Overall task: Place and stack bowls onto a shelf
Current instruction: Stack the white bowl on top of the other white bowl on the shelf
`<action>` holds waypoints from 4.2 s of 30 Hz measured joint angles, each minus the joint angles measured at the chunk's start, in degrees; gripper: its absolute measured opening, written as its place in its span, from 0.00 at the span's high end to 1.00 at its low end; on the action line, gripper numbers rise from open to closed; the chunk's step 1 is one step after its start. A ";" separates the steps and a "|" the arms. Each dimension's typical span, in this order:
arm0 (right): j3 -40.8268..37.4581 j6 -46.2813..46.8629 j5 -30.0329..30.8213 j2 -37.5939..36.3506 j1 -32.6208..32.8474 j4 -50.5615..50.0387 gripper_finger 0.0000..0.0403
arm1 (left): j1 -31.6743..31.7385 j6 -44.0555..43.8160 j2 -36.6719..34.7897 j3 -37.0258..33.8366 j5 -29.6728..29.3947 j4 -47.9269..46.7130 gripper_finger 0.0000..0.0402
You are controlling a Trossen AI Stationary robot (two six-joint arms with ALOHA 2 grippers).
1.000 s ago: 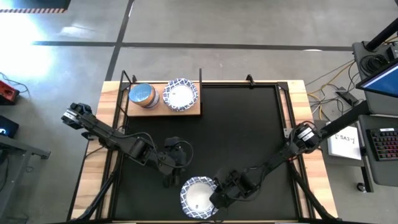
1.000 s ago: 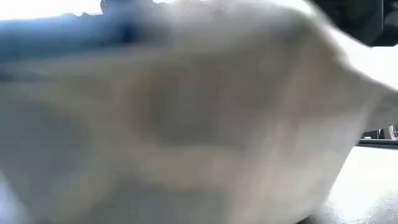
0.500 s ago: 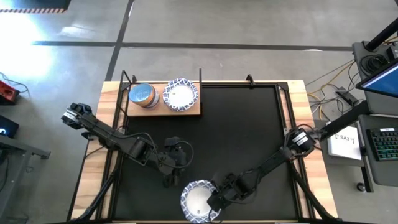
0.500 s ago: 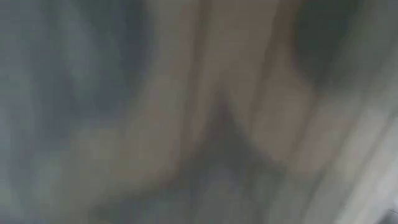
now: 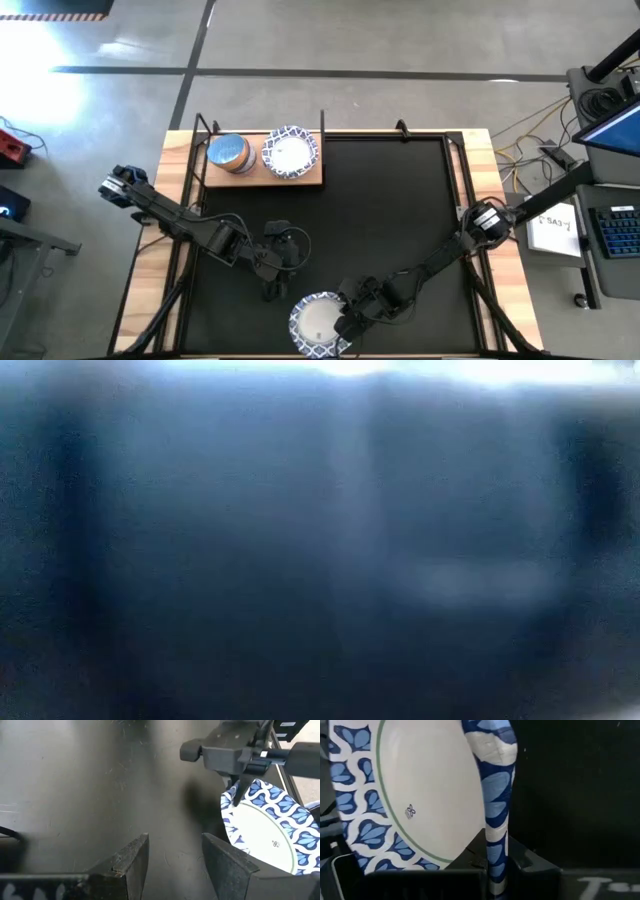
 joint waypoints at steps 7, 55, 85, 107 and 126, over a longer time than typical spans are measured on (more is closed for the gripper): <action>-0.07 -6.21 1.72 -5.60 -2.59 -9.47 0.98 | 0.02 0.02 0.00 0.00 0.00 0.12 0.59; 5.13 -45.84 22.63 -25.33 -16.43 -20.81 0.84 | 8.63 8.54 0.55 12.63 -24.95 -7.24 0.98; 27.77 -41.47 18.93 -26.57 -20.26 -59.39 0.48 | 37.85 5.74 -0.57 7.80 -11.16 -19.54 1.00; 14.96 -48.19 18.93 -32.77 -24.70 -55.59 0.48 | 60.56 11.42 0.78 7.35 1.79 -8.54 0.98; -8.32 -52.25 5.24 -47.24 -24.67 -27.95 0.48 | 65.14 13.30 3.21 4.83 7.74 -3.93 0.96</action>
